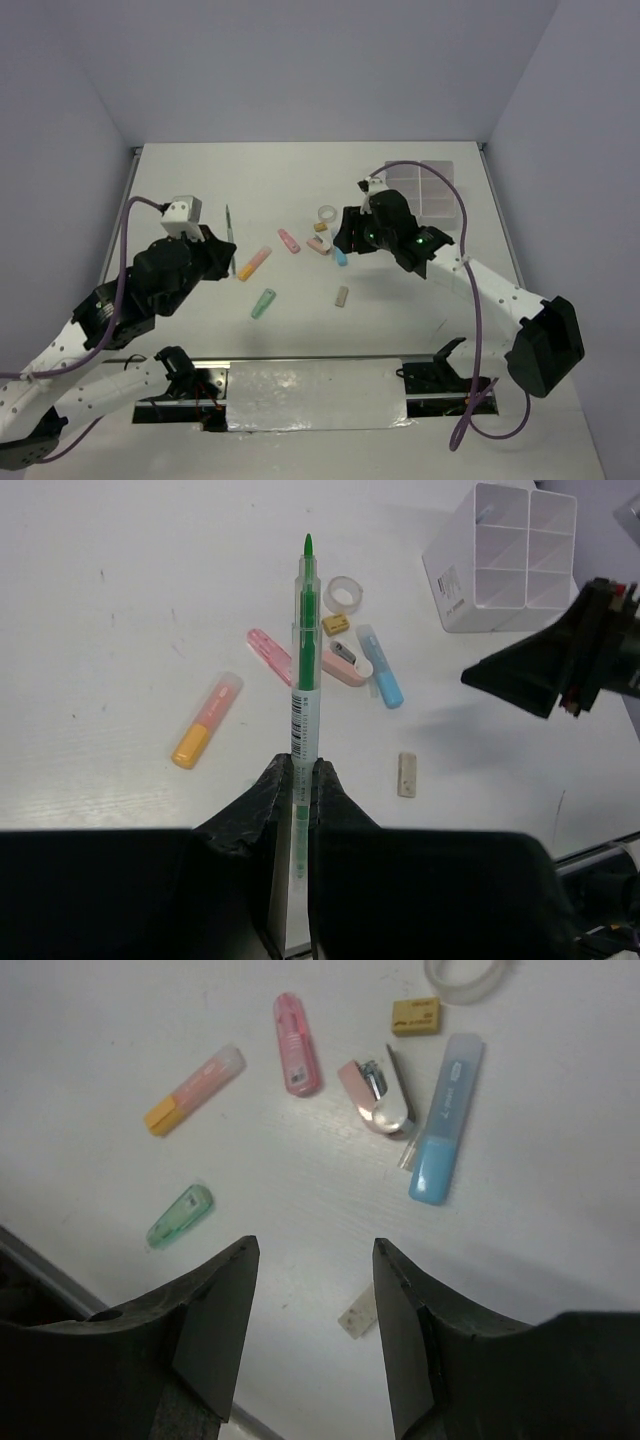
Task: Sort the stationery into containers
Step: Pick up the pen from the center of the board, then close the pen cap on the pen.
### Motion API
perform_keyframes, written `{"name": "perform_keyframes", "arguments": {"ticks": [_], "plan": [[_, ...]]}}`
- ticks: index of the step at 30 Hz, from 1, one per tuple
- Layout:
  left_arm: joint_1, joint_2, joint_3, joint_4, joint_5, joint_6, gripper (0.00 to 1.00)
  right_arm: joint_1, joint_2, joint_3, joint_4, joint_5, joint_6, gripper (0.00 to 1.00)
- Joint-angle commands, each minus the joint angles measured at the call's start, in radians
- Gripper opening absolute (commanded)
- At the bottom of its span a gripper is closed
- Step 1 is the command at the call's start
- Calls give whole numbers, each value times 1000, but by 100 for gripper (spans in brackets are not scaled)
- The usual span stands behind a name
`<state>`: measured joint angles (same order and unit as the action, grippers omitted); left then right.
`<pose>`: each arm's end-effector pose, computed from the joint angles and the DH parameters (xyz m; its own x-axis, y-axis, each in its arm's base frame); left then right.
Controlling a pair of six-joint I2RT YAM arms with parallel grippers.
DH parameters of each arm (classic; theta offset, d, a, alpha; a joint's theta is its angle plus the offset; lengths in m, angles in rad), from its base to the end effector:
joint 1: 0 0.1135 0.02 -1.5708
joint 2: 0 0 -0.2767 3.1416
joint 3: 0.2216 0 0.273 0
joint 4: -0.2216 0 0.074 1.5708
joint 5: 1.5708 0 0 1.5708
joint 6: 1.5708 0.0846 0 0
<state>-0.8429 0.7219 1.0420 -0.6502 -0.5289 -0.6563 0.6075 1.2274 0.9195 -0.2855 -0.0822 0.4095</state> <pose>0.1552 -0.1100 0.3894 -0.3704 -0.3762 -0.8493 0.1275 0.8851 -0.4477 0.2671 0.1941 0.2620 -0.6699 0.0176 -0.7422 -0.3903 0.8421 0.3722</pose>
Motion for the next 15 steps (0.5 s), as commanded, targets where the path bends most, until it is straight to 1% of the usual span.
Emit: {"name": "perform_keyframes", "arguments": {"ticks": [1, 2, 3, 4, 5, 6, 8, 9, 15], "plan": [[4, -35, -19, -11, 13, 81, 0, 17, 73, 123, -38, 149, 43, 56], [2, -39, -23, -19, 32, 98, 0, 21, 127, 146, -82, 201, 48, 56], [4, -53, -33, -17, 41, 109, 0, 29, 154, 197, -107, 216, 49, 51], [4, -62, -43, -6, 52, 128, 0, 35, 185, 218, -141, 219, 42, 49], [2, -87, -77, 6, 55, 133, 0, 41, 251, 246, -161, 228, 32, 43], [2, -94, -88, 1, 58, 132, 0, 49, 283, 301, -216, 239, 31, 41], [4, -110, -86, -11, 69, 121, 0, 54, 380, 346, -253, 243, 29, 40], [2, -113, -92, -6, 79, 124, 0, 54, 403, 372, -268, 237, 32, 40], [2, -115, -97, 1, 82, 135, 0, 89, 486, 363, -261, 262, 68, 40]]}}
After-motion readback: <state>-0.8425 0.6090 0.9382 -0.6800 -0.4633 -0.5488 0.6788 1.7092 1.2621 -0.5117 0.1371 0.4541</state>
